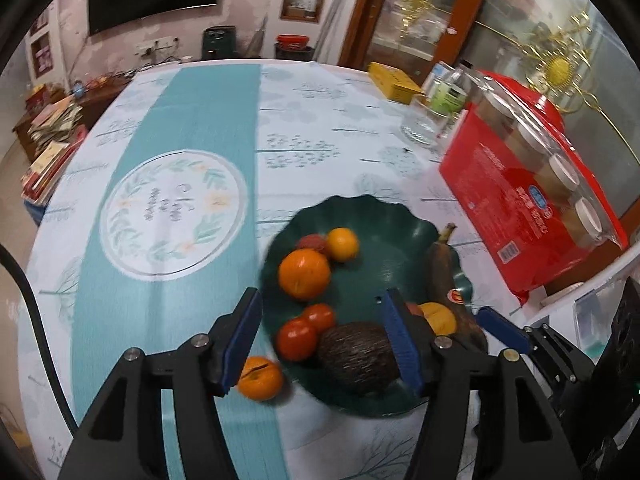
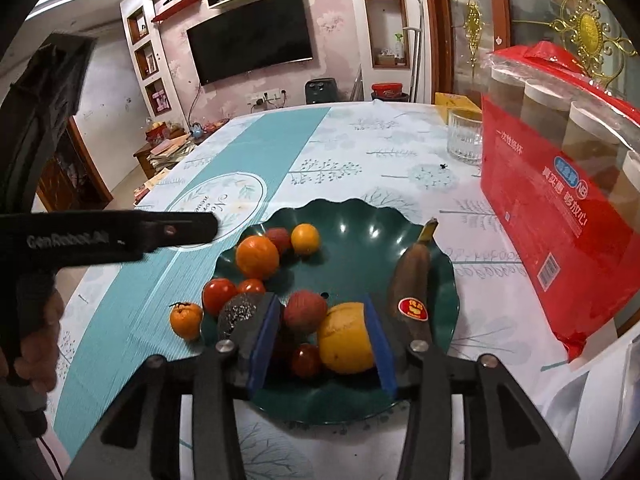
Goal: Organize fruits
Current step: 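Grasp the small stemmed orange with the left tool and carry it to the plate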
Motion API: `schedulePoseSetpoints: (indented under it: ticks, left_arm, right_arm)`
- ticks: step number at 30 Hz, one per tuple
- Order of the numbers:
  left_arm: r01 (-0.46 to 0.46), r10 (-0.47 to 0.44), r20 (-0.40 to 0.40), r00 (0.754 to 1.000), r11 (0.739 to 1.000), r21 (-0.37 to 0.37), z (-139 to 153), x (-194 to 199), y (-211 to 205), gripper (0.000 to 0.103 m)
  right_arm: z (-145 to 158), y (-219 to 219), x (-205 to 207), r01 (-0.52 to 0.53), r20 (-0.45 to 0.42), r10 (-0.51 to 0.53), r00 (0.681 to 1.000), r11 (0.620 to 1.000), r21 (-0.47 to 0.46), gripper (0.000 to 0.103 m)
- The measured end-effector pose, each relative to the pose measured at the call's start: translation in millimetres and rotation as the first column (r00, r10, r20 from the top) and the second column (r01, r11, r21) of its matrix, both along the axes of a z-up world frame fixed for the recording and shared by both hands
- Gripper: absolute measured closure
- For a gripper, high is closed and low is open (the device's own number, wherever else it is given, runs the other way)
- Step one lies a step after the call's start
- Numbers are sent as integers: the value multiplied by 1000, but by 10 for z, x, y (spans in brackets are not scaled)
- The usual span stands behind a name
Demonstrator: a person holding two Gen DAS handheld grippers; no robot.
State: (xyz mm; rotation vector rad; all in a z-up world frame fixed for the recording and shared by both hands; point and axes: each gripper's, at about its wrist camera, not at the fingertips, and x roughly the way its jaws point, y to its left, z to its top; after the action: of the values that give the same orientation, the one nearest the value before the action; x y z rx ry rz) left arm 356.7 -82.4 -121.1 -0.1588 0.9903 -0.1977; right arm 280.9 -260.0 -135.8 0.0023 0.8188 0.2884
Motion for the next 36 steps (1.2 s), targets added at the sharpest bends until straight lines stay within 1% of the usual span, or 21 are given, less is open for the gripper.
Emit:
schedulePoseSetpoints:
  ticks: [5,10,11,15,16,18,24,29,31,33,34,35,36]
  left_arm:
    - [-50,51,-10,999,999,4,-41,-134,282,43]
    - [-54,55,-82,995,999,4,-235,-244,477,43]
    - [-52,53,-87,995,999,6,-263,-259,488,43]
    - [-31,33,-114,993,999,18,-422,-327,512,43]
    - [-28,30,-116,993,999,16,-459,-346,517,43]
    - [-13,12,-133,991,1000,0,-533,-352,512,43]
    - [38,-36,-171,985,999,10,-800,-330,416,43]
    - [70,-68,-190,979,998,1,-979,-265,373,43]
    - [77,-75,-185,980,997,6,-1031,-228,363,48]
    - [82,-80,-175,981,997,6,-1049,-197,360,55]
    - [92,-91,-165,982,996,-2,-1043,-185,355,58]
    - [105,-106,-159,982,994,-15,-1038,-168,344,64]
    - [110,-111,-156,981,994,-15,-1036,-153,331,64]
  right_arm:
    - [13,-54,-35,32,-18,-31,999,999,8,58]
    - [52,-111,-104,72,-31,-72,997,997,1,56]
    - [61,-119,-113,79,-32,-79,996,997,-1,56]
    - [78,-142,-164,106,-40,-106,994,994,-7,51]
    - [71,-143,-172,106,-45,-106,993,994,-5,49]
    - [46,-139,-167,105,-55,-106,993,994,-18,47]
    - [36,-109,-147,107,-62,-109,992,993,-43,47]
    - [-13,-86,-125,106,-80,-111,991,993,-55,47]
    - [-44,-65,-120,99,-94,-104,990,994,-55,47]
    - [-76,-37,-111,89,-103,-96,990,994,-69,47]
    - [-89,-20,-110,84,-104,-92,990,993,-77,47]
    - [-98,-6,-110,79,-105,-87,991,994,-79,47]
    - [-108,7,-109,74,-108,-82,991,994,-78,47]
